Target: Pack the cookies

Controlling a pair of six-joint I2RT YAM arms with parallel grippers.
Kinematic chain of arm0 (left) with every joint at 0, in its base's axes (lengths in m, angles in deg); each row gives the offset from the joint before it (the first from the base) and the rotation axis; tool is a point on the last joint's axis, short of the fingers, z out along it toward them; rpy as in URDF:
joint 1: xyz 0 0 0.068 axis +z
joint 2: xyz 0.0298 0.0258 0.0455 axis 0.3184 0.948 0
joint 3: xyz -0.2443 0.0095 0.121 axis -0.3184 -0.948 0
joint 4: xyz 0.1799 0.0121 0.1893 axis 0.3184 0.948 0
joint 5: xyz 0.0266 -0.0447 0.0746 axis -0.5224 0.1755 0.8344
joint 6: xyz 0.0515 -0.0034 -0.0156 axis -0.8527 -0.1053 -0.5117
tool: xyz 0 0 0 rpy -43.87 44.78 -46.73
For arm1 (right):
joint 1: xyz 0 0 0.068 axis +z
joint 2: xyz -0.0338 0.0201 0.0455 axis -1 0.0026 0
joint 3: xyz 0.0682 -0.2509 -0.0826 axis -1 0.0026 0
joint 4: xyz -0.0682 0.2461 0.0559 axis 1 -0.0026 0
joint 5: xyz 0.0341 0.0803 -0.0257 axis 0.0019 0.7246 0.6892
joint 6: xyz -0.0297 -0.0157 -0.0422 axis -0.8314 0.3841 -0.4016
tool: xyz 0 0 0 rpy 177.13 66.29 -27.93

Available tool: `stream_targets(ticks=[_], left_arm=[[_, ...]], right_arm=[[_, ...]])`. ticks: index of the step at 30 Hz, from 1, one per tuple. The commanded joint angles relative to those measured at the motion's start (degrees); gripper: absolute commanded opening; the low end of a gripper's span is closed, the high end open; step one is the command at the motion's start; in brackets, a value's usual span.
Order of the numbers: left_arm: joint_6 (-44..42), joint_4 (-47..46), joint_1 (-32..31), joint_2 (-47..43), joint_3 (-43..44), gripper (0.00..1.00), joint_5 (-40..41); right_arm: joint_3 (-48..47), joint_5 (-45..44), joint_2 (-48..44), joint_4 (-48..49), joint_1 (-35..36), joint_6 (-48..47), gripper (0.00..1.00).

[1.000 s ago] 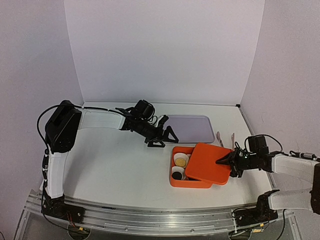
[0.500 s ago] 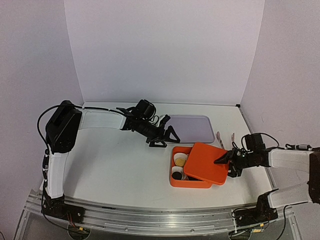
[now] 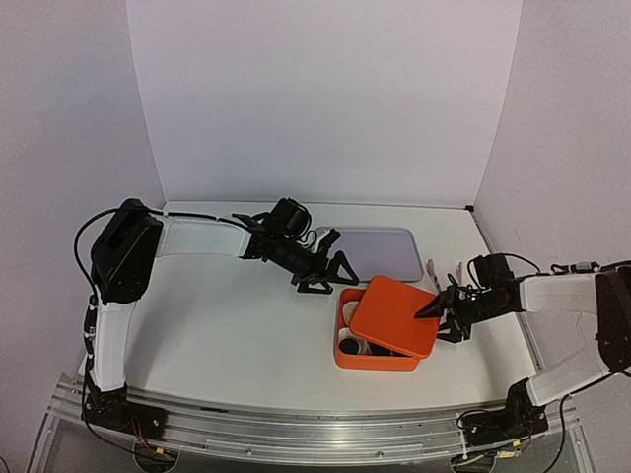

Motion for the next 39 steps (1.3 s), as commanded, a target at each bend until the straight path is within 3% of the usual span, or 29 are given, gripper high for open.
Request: stream_targets(ticks=[1,18,30,39], left_arm=[[0.45,-1.5,-0.5,1.66,1.03,1.0,-1.3],[0.57,-0.66,-1.38,3.5,2.35,1.0,-0.49],[0.58,-0.61,-1.45,4.3,3.26,1.0,0.07],[0.68,-0.23,-1.45,5.51,5.24,1.0,0.31]], right_arm=[[-3.47,4.66,2.92,-2.02,-0.3,-4.29,0.57],[-11.38,-2.57,6.09,-16.98,0.31,-15.41,0.55],[-17.02,-9.49,9.84,-19.37,0.31,-17.47,0.55],[-21.55,-9.72,13.52,-19.47,0.4,-18.77,0.55]])
